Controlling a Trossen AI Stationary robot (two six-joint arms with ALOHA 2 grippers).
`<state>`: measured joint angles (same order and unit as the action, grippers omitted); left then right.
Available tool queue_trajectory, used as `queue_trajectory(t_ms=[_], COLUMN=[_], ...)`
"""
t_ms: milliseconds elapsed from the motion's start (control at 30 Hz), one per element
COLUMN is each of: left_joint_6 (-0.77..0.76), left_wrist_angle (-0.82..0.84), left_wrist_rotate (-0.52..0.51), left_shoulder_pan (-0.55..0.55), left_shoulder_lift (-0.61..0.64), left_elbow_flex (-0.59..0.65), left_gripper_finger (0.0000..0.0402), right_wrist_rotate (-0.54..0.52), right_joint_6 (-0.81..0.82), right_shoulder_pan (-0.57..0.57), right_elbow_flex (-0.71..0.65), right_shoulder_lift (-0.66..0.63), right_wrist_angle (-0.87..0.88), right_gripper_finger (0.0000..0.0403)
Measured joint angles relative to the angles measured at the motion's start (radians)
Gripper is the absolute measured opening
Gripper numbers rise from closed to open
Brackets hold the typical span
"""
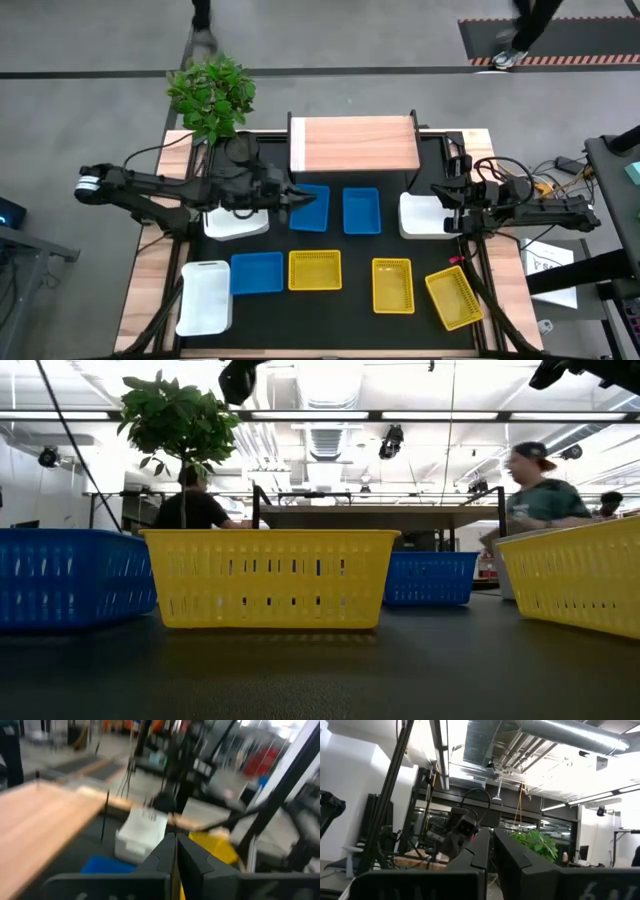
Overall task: Stack baskets on shelf by color
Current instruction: Put the top left blue bin on the shelf
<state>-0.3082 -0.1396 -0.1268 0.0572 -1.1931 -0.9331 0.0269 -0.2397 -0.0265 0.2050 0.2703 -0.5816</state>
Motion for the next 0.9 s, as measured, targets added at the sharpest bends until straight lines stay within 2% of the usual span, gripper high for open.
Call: queue_trajectory(t_ms=[300,567,733,900], left_joint_6=[0.083,0.390,0.451,0.448], left_wrist_angle=[0.353,0.618,0.699,0.705], left_wrist_rotate=[-0.017,-0.124,-0.241,-0.252], left_shoulder_pan=[0.078,0.190,0.226,0.215], left_shoulder_lift=[-0.137,-0.304,-0.393,-0.399], left_elbow_flex=[-0.229,-0.395,-0.464,-0.474], left_gripper_finger=[0.0000,0.0000,0.0000,0.0000], right_wrist_rotate=[-0.001,-0.003,-0.029,-0.149], right_joint_6=[-0.020,-0.083,-0.116,-0.185], right_shoulder_pan=[0.000,0.000,0.000,0.000], right_elbow_flex=[0.000,0.000,0.000,0.000], right_shoulder_lift=[0.000,0.000,0.000,0.002], right_wrist_angle=[0.000,0.001,0.001,0.017], right_gripper_finger=[0.0018,0.0018,0.0018,0.0018])
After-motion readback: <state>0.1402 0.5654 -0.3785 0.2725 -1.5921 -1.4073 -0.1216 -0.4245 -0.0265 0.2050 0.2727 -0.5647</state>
